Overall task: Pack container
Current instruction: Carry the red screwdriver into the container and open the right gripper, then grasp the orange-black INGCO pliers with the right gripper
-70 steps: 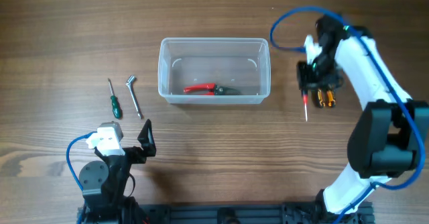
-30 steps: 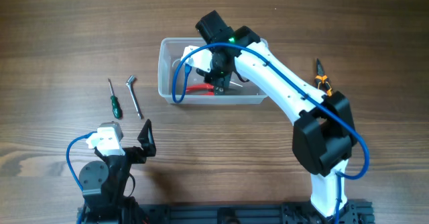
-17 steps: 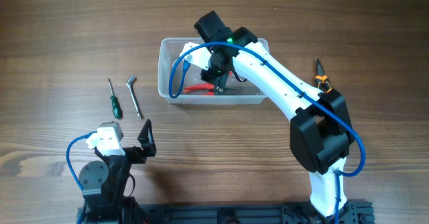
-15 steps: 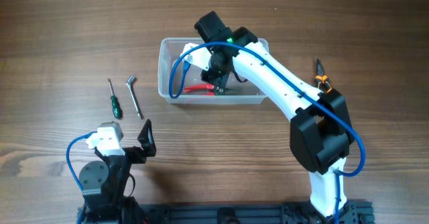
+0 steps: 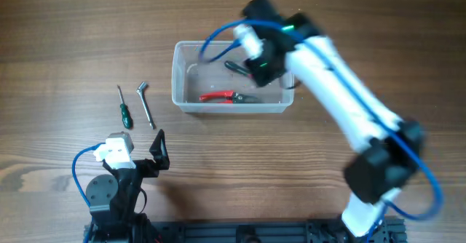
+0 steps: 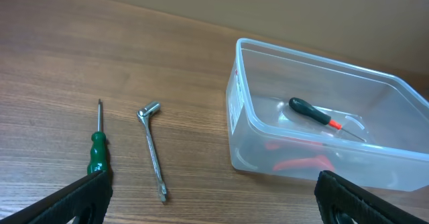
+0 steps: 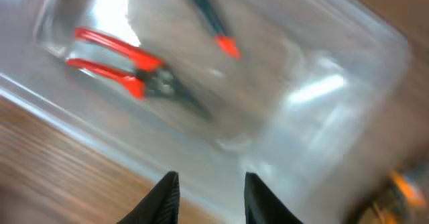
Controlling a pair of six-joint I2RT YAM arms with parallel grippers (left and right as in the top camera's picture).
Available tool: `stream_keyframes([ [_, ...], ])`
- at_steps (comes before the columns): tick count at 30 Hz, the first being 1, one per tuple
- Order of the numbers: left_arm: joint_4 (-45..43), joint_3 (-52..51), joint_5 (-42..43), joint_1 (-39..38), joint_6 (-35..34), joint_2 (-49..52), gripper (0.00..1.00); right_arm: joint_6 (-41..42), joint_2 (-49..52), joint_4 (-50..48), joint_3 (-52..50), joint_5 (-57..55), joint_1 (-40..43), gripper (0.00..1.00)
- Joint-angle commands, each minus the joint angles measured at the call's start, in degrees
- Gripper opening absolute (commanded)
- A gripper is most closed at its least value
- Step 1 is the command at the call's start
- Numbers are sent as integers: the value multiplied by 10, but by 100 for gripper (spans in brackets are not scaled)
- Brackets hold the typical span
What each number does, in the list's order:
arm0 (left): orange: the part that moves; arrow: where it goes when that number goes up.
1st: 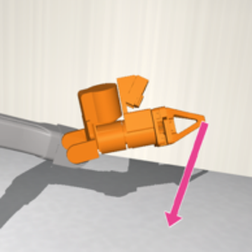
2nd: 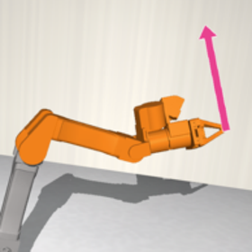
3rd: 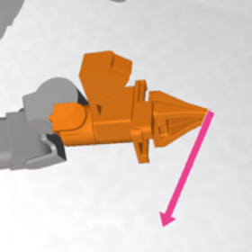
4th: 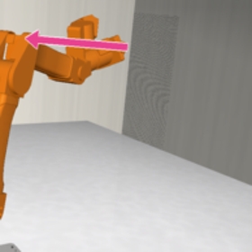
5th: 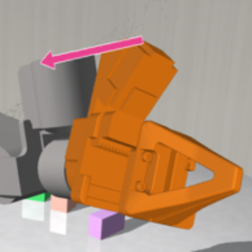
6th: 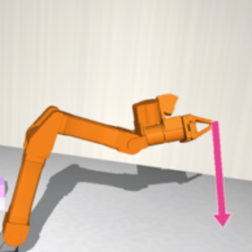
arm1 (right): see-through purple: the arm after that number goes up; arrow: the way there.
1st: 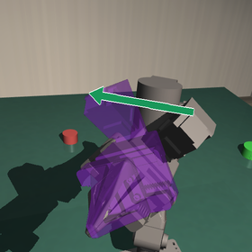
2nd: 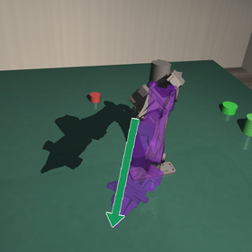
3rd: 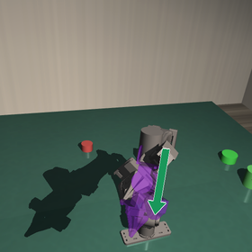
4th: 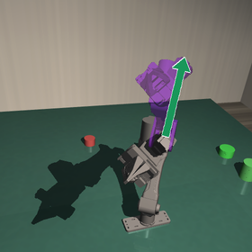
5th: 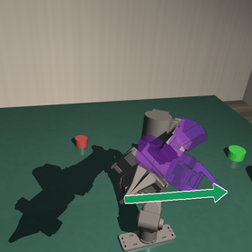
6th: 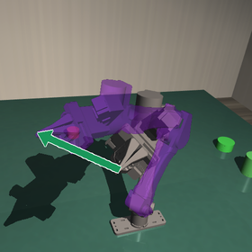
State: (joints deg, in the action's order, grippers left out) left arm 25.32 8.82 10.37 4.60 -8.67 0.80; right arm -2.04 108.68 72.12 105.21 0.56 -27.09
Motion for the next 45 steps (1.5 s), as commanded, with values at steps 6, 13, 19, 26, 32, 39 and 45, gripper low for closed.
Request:
stream_keyframes([
  [6, -1, -3, 1, -3, 9, -4, 100, 7, -84, 99, -10, -3, 234, 42],
  [13, -1, -3, 1, -3, 9, -4, 100, -10, -83, -63, -256, -7, 323, 42],
  [19, -1, -3, 1, -3, 9, -4, 100, -10, -83, -172, -365, -7, 337, 42],
  [26, -1, -3, 1, -3, 9, -4, 100, -54, -72, -216, -370, -7, 337, 43],
  [32, -1, -3, 1, -3, 9, -4, 100, -69, -31, -231, -370, -8, 337, 43],
  [39, -1, -3, 1, -3, 9, -4, 100, -77, 32, -263, -370, -21, 337, 44],
  [45, -1, -3, 1, -3, 9, -4, 100, -81, 33, -286, -370, -23, 337, 30],
])
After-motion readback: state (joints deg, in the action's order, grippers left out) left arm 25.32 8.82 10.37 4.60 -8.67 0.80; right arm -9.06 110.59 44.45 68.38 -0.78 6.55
